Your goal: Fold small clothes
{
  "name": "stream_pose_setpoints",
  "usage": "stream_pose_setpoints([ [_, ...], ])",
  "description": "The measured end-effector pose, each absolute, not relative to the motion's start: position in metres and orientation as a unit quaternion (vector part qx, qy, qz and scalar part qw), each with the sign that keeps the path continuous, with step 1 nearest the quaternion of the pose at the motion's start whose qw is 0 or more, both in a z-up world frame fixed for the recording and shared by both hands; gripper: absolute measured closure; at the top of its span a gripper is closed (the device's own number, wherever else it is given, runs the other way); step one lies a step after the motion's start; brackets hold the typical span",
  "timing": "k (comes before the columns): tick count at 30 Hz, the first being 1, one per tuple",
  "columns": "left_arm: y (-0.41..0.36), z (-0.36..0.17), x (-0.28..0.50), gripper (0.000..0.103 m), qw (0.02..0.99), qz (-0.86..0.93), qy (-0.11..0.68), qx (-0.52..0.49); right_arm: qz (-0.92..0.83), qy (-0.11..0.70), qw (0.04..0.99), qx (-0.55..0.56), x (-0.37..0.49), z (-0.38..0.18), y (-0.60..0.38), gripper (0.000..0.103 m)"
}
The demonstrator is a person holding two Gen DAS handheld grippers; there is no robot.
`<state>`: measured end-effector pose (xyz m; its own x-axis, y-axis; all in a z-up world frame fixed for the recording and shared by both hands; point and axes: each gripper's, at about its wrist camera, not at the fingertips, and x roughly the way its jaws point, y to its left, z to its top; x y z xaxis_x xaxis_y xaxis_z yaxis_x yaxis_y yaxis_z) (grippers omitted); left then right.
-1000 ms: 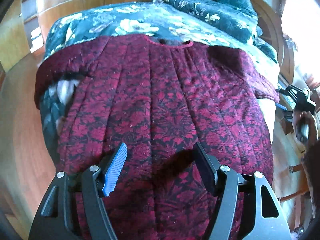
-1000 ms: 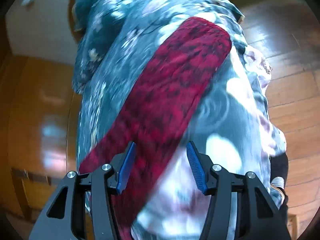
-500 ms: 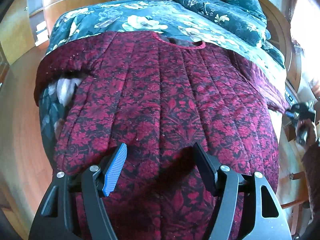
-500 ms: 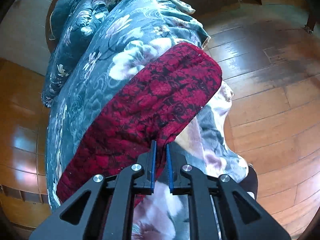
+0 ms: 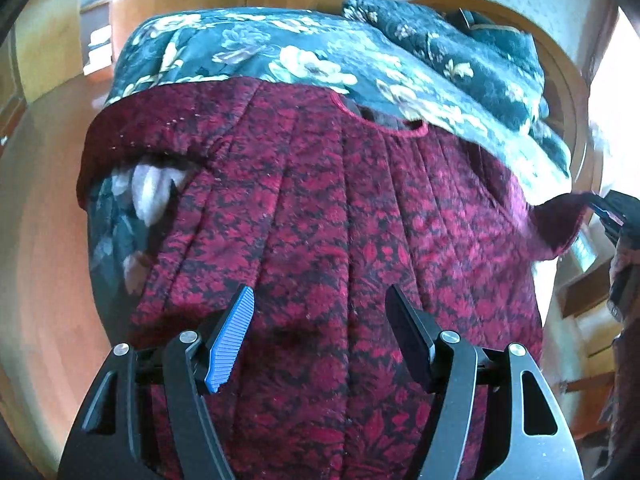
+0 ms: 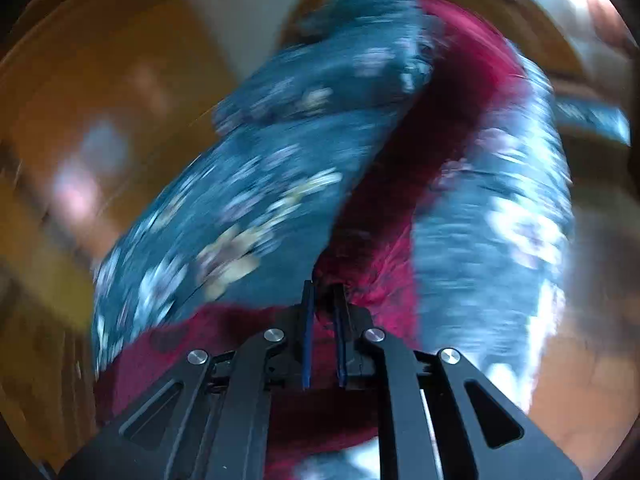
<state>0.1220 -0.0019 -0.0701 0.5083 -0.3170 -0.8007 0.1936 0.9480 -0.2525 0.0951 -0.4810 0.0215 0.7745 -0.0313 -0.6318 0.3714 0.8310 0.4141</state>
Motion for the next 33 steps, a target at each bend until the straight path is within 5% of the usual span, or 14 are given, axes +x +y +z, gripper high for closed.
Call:
stream_pose_setpoints([
  [10,0.027,-0.060,0.134,0.030,0.869,-0.147,0.454,-0.131,0.086,0.441,0.880,0.153,0.181,-0.032,-0.248,0.103],
  [16,0.035,-0.057,0.151,0.030,0.861,-0.163,0.455,-0.157,0.125,0.459,0.865,0.163,0.157,-0.052,-0.237,0.099],
  [21,0.026,-0.054,0.183,0.030,0.852,-0.189,0.457,-0.171,0.094,0.445,0.873,0.177,0.103,-0.046,-0.287,0.070],
  [33,-0.076,-0.078,0.299,0.030,0.810,-0.224,0.513,-0.177,-0.036,0.453,0.848,0.273,0.006,-0.086,-0.408,0.047],
])
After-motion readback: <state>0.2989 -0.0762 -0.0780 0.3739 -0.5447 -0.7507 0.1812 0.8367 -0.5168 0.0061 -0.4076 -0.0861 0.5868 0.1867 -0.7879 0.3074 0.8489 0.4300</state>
